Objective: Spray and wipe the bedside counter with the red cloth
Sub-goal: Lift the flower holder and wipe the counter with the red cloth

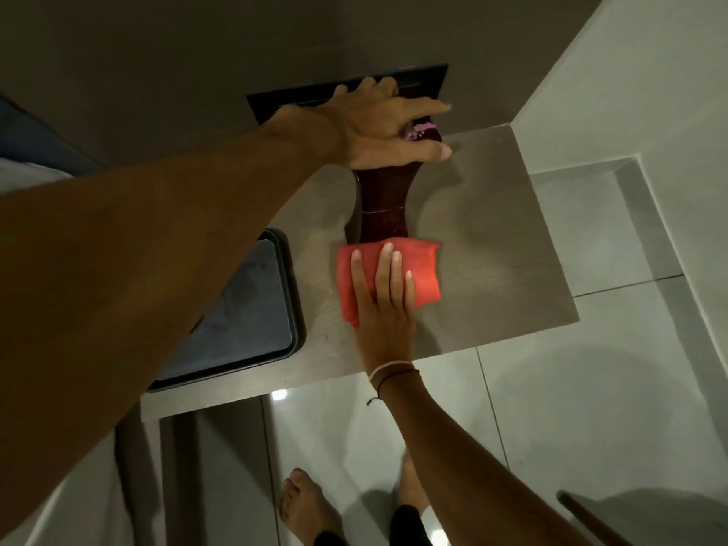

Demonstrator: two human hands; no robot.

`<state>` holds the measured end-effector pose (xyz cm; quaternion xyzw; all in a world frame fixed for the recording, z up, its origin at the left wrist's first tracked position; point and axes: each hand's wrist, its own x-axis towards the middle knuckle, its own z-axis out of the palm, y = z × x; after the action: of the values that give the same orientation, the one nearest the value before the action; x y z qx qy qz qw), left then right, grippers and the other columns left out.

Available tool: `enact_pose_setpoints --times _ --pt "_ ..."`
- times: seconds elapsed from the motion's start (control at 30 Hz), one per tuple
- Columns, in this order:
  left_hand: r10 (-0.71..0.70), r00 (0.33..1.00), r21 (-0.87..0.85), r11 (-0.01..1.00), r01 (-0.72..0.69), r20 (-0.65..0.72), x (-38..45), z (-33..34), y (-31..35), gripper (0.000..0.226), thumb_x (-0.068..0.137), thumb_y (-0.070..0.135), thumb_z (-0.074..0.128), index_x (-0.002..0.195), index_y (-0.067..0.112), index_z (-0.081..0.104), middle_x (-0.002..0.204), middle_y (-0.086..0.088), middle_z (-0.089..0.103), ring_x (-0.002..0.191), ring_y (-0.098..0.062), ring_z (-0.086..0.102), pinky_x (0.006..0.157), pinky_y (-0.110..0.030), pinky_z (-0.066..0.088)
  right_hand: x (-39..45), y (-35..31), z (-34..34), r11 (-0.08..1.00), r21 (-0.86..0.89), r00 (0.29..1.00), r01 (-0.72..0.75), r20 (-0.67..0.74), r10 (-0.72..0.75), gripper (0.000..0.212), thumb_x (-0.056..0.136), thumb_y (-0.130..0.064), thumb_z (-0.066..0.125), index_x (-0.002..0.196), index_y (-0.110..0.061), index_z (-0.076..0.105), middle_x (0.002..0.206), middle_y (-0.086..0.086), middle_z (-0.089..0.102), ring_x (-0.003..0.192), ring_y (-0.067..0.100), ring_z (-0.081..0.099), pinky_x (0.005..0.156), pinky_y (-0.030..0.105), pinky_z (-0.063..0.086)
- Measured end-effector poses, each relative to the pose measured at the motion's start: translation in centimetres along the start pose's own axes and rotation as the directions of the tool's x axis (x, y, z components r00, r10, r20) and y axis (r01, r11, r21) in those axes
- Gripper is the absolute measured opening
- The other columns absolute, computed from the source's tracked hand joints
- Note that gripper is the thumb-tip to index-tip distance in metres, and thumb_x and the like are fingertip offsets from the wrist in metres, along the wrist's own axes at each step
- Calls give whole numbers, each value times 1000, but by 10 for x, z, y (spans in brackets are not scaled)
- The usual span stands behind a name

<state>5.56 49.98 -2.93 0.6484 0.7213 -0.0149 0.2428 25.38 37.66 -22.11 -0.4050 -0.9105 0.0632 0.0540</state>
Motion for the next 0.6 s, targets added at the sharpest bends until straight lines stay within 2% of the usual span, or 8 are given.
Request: enact_pose_setpoints --times 0.13,0.17,0.23,0.27,0.33,0.4,0.5,0.6 --pt "6 1000 14 1000 -6 -4 -3 -1 1 88 79 88 28 157 50 19 149 -19 41 136 -40 39 112 -62 30 -29 9 -5 994 86 985 64 153 -76 73 92 -25 54 158 -16 25 164 20 26 153 38 22 123 56 23" --pt "2 1000 11 1000 -2 -5 -2 -2 0 86 81 87 29 158 49 19 150 -19 41 137 -40 39 113 -62 30 -28 9 -11 987 163 990 -3 141 -21 74 90 -22 58 158 -17 28 164 18 29 152 38 24 123 56 24" --pt "-1 1000 5 1000 1 -7 -1 -2 -1 83 83 86 31 158 50 19 150 -18 42 137 -39 38 112 -61 30 -24 14 -23 933 287 976 -218 41 216 68 89 -18 54 155 -17 36 160 14 40 149 39 32 120 57 30" --pt "3 1000 0 1000 -3 -8 0 -2 -1 83 83 86 31 158 50 19 149 -18 42 136 -39 39 111 -60 31 -20 18 -28 912 289 948 -291 -45 316 64 89 -17 51 152 -15 40 156 14 45 147 38 36 119 56 32" --pt "8 1000 -3 1000 -8 -13 0 -1 -2 84 82 86 30 157 50 19 147 -18 43 135 -38 40 109 -60 31 -14 24 -31 916 185 912 -356 -147 384 65 86 -11 59 149 -8 45 151 18 51 143 37 43 119 55 34" --pt "13 1000 3 1000 -13 -23 -1 0 -2 84 83 86 31 157 49 20 146 -19 43 134 -39 40 109 -60 32 -5 19 -29 919 125 924 -374 -30 380 78 79 -5 69 150 -2 40 154 22 46 145 37 40 121 55 31" --pt "27 999 24 999 -26 -39 1 0 -3 83 84 84 33 158 47 21 148 -19 42 135 -39 40 110 -61 32 -2 6 -19 935 118 937 -336 148 318 83 81 -8 64 155 0 27 162 23 31 152 37 25 126 52 19" --pt "18 999 13 1000 -18 -43 1 -1 -3 86 82 85 33 158 47 22 150 -20 41 137 -40 39 112 -62 30 -1 -2 -16 977 152 984 -150 124 131 68 83 -12 62 148 -2 45 154 26 44 145 40 40 120 55 31"
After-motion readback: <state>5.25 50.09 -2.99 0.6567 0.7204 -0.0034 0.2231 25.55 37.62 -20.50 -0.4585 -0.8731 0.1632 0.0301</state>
